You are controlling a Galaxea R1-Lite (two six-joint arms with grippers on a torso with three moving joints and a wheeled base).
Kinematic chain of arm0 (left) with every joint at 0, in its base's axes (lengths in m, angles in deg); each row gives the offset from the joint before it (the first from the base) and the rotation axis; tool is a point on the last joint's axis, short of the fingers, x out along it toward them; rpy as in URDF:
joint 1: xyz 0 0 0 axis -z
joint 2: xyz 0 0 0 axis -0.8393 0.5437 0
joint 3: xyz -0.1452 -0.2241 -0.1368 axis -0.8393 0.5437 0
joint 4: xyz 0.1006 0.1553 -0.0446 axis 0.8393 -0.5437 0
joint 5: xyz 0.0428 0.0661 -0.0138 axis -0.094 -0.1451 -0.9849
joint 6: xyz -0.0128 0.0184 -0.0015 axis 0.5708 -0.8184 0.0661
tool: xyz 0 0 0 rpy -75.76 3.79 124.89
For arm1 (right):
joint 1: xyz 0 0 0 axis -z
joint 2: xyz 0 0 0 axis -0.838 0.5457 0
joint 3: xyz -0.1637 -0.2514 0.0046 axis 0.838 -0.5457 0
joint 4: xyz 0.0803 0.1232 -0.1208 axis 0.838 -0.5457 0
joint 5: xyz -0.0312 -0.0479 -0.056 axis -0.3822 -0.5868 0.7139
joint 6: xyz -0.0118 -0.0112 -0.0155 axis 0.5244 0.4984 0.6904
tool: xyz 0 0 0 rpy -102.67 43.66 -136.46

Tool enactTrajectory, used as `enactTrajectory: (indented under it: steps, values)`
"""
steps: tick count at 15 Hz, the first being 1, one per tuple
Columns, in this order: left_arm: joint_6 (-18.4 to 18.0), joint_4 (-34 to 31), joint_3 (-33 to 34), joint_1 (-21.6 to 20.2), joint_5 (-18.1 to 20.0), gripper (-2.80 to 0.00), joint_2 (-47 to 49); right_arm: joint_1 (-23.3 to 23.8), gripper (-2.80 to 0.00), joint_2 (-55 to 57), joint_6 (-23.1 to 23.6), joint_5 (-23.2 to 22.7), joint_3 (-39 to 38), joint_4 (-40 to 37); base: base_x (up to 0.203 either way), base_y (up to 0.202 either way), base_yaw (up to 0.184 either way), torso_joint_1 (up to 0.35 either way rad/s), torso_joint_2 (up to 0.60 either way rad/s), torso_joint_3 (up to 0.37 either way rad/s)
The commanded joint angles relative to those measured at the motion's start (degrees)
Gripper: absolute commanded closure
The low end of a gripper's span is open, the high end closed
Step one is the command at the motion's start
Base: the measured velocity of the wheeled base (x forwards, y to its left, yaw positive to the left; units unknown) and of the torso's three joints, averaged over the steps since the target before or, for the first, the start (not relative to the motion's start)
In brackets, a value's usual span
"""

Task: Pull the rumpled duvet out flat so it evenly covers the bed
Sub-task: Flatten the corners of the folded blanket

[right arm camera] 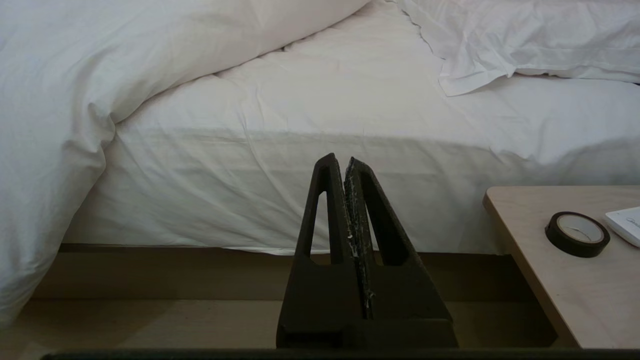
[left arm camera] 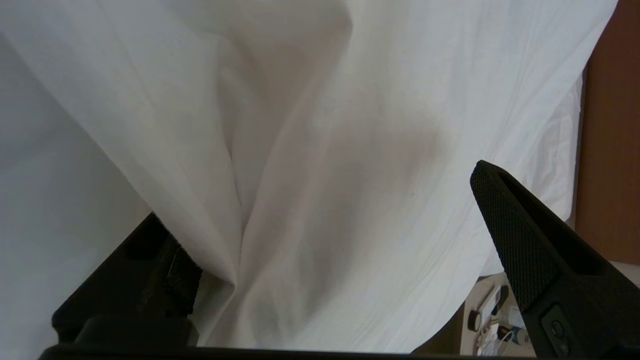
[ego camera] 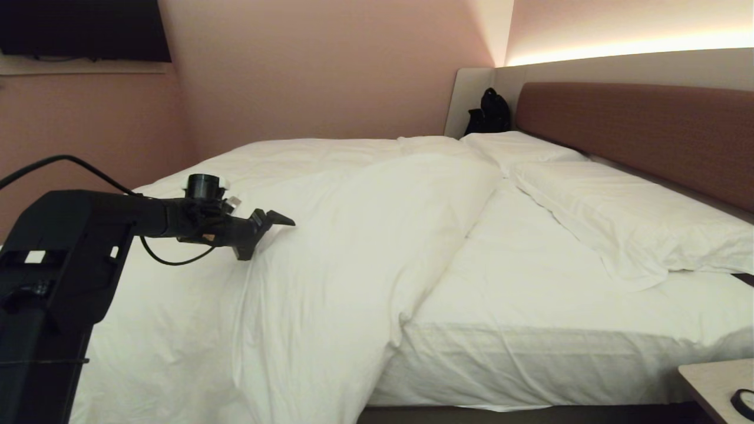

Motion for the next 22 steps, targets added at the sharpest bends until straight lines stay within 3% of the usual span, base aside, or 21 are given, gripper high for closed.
enactTrajectory:
  steps: [1, 13, 14, 22]
  values:
    - [0.21, -0.06, -0.01, 0.04, -0.15, -2.80, 0.35, -0.02, 0.00, -0.01, 0.02, -0.02, 0.00, -0.02, 0.000, 0.000, 0.000, 0.000, 0.00, 0.000]
    - [0.21, -0.55, -0.01, 0.10, -0.16, -2.80, 0.00, -0.02, 0.00, -0.01, 0.02, -0.02, 0.00, -0.02, 0.000, 0.000, 0.000, 0.000, 0.00, 0.000]
    - [0.21, -0.77, -0.01, 0.13, -0.16, 0.00, -0.09, -0.02, 0.00, -0.01, 0.02, -0.02, 0.00, -0.02, 0.000, 0.000, 0.000, 0.000, 0.00, 0.000]
    - [0.66, -0.77, 0.02, 0.49, 0.02, 0.00, -0.18, -0.02, 0.00, -0.01, 0.03, -0.02, 0.00, -0.02, 0.000, 0.000, 0.000, 0.000, 0.00, 0.000]
